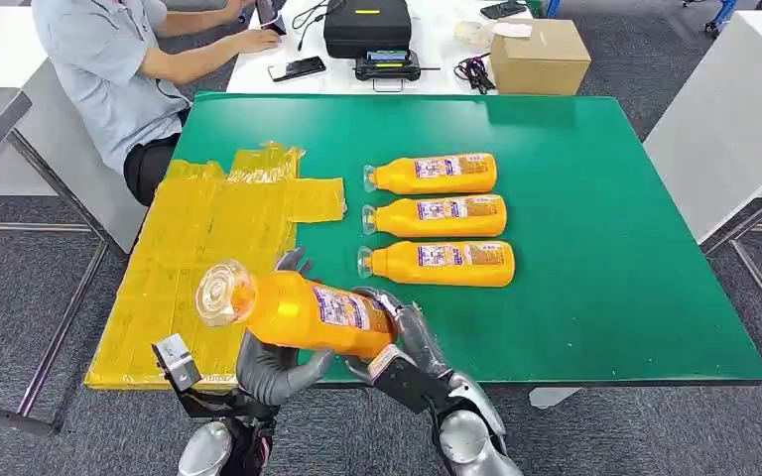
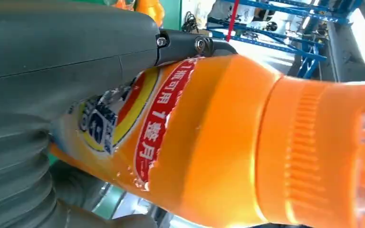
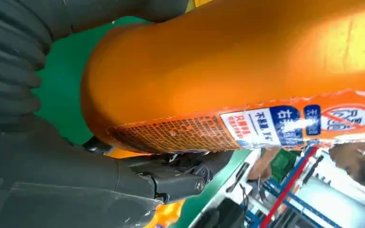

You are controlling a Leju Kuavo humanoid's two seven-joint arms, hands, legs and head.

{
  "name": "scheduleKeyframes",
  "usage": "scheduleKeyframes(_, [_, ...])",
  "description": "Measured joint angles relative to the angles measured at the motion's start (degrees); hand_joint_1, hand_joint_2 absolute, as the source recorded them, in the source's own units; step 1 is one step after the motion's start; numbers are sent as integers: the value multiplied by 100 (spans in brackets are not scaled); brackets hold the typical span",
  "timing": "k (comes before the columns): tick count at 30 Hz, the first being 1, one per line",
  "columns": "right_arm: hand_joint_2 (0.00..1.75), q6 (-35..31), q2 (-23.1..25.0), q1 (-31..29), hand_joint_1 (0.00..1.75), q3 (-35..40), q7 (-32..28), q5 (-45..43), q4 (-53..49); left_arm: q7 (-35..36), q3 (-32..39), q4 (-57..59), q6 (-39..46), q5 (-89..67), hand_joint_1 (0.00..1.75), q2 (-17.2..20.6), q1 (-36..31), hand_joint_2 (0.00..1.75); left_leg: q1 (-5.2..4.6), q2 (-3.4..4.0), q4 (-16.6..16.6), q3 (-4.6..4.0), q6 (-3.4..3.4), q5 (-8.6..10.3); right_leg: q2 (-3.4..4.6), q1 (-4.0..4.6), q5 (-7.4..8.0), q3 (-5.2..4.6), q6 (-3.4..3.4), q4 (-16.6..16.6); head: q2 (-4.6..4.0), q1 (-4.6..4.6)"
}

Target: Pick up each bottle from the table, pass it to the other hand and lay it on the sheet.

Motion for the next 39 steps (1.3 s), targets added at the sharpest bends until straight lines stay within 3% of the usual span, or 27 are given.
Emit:
scheduleKeyframes(1, [175,6,0,-15,141,13,-9,-15,37,-24,0,0,-2,9,175,0,0,175,0,1,0,0,0,0,1,0,0,0,0,0,0,0])
scheduleKeyframes(2, [175,17,0,-31,124,33,-24,-26,78,-48,2,0,-2,22,175,0,0,175,0,3,0,0,0,0,1,0,0,0,0,0,0,0])
scheduleKeyframes(3, [175,20,0,-41,56,42,-24,-41,109,-70,2,0,-2,42,175,0,0,175,0,3,0,1,0,0,1,0,0,-1,0,0,0,0])
scheduleKeyframes(4, [175,26,0,-52,56,48,-24,-70,148,-115,4,0,0,59,175,0,1,175,0,3,0,0,0,0,1,0,0,-1,0,0,0,0])
scheduleKeyframes(5, [175,37,0,-63,16,52,-24,-94,181,-157,7,-2,0,59,175,0,2,175,0,2,0,0,0,0,1,0,0,0,0,0,0,0])
scheduleKeyframes(6, [175,54,0,-75,0,65,-17,-118,220,-188,13,-2,2,59,175,0,4,175,0,2,0,0,0,0,1,0,0,-1,0,1,0,0])
scheduleKeyframes(24, [175,81,-7,-209,0,118,175,-181,739,-385,-24,-37,302,-457,175,0,-70,175,0,2,0,0,-1,1,1,0,0,-1,0,1,0,0])
scheduleKeyframes(26, [175,15,-11,-181,0,118,219,-146,765,-413,-24,-61,699,-944,175,0,-74,175,0,2,0,-1,-1,1,1,0,0,-2,0,1,0,0])
scheduleKeyframes(28, [175,-159,-20,-124,0,111,277,-24,767,-446,-24,-164,1392,-1996,164,0,-90,175,0,1,0,-2,0,1,0,0,0,-2,0,1,0,0])
scheduleKeyframes(30, [175,-399,-31,-67,0,94,349,207,758,-417,-22,-352,2211,-3338,169,0,-93,175,0,2,0,-2,-1,0,1,0,0,-2,0,1,0,0])
scheduleKeyframes(36, [175,-852,-72,35,0,-92,527,894,571,327,35,-736,3575,-5857,175,4,-93,175,0,1,0,-2,0,0,0,0,0,-2,0,0,0,2])
scheduleKeyframes(39, [175,-872,-105,74,0,-214,542,1027,433,766,81,-758,3872,-6880,175,11,-115,175,0,2,0,-2,-1,0,1,0,0,-2,0,0,0,2])
